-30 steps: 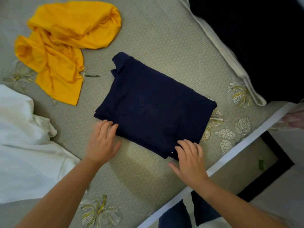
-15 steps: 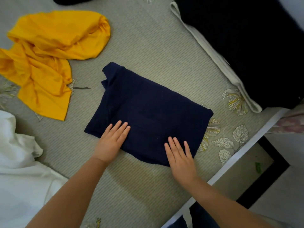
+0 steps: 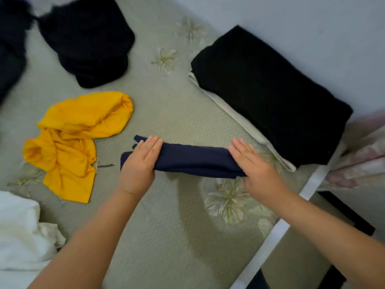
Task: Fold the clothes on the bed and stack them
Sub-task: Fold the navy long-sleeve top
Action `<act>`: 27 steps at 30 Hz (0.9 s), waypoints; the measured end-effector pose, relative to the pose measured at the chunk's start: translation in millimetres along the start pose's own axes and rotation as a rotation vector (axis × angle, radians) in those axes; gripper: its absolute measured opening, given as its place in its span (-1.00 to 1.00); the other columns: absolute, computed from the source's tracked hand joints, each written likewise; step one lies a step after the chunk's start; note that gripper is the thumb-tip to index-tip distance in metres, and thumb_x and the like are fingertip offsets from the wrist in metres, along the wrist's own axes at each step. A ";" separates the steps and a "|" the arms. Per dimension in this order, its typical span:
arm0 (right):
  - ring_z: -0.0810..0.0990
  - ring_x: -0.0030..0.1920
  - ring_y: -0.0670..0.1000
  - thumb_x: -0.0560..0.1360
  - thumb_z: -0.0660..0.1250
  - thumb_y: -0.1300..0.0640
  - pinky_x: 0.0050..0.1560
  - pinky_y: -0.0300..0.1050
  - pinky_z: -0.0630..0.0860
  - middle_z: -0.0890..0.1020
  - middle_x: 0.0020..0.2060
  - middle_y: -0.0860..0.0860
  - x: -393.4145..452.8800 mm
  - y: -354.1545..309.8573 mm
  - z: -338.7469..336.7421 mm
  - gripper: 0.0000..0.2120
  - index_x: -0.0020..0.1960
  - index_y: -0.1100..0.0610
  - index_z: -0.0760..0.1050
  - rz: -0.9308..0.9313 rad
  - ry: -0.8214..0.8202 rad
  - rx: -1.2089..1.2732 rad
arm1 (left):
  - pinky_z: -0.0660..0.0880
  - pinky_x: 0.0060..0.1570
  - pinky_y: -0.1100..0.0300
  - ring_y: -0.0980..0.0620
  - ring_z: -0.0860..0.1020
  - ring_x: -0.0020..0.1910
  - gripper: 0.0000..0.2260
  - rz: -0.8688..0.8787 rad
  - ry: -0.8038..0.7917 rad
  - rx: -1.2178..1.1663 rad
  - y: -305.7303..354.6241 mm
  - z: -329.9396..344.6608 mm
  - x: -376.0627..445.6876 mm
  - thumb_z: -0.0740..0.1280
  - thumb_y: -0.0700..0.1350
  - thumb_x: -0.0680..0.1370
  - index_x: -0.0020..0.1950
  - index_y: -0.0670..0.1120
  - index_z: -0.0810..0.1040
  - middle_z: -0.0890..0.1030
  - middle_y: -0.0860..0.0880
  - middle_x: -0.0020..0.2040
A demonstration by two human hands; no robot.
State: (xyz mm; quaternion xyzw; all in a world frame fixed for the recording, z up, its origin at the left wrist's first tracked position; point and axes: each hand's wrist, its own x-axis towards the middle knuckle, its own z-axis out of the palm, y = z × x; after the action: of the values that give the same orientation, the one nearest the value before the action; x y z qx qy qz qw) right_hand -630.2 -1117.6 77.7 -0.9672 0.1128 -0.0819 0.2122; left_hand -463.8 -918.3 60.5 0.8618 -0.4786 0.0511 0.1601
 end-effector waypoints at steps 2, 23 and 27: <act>0.36 0.22 0.42 0.19 0.21 0.64 0.34 -0.04 0.19 0.42 0.20 0.42 20.8 15.6 -30.2 -0.44 0.21 0.51 0.37 0.052 0.060 0.000 | 0.40 -0.18 -0.36 -0.44 0.56 -0.08 -0.53 0.012 0.040 -0.003 10.8 -10.4 52.4 0.23 -0.52 0.13 0.03 -0.47 0.53 0.57 -0.42 -0.01; -0.25 0.49 0.08 0.59 0.07 0.04 0.43 0.14 -0.24 -0.21 0.50 0.03 46.9 230.9 -2.2 -0.41 0.50 -0.03 -0.19 0.393 -0.380 -0.223 | -0.12 0.43 -0.02 -0.06 -0.19 0.49 -0.29 0.044 -0.712 0.180 97.0 156.0 257.9 0.19 -0.24 0.51 0.50 0.08 -0.17 -0.16 -0.02 0.52; -0.19 0.49 0.11 0.58 0.08 -0.03 0.43 0.15 -0.23 -0.14 0.50 0.05 34.5 244.2 20.7 -0.40 0.50 -0.02 -0.15 0.389 -0.318 -0.232 | -0.12 0.43 0.02 -0.05 -0.19 0.49 -0.40 0.007 -0.669 0.130 101.0 187.5 233.9 0.11 -0.09 0.60 0.49 0.05 -0.21 -0.21 -0.05 0.52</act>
State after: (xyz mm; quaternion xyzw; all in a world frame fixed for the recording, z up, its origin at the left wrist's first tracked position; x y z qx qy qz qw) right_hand -637.6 -1334.2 -41.7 -0.9460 0.2702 0.1265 0.1270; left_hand -435.4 -1217.9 -37.0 0.8376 -0.5031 -0.2036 -0.0611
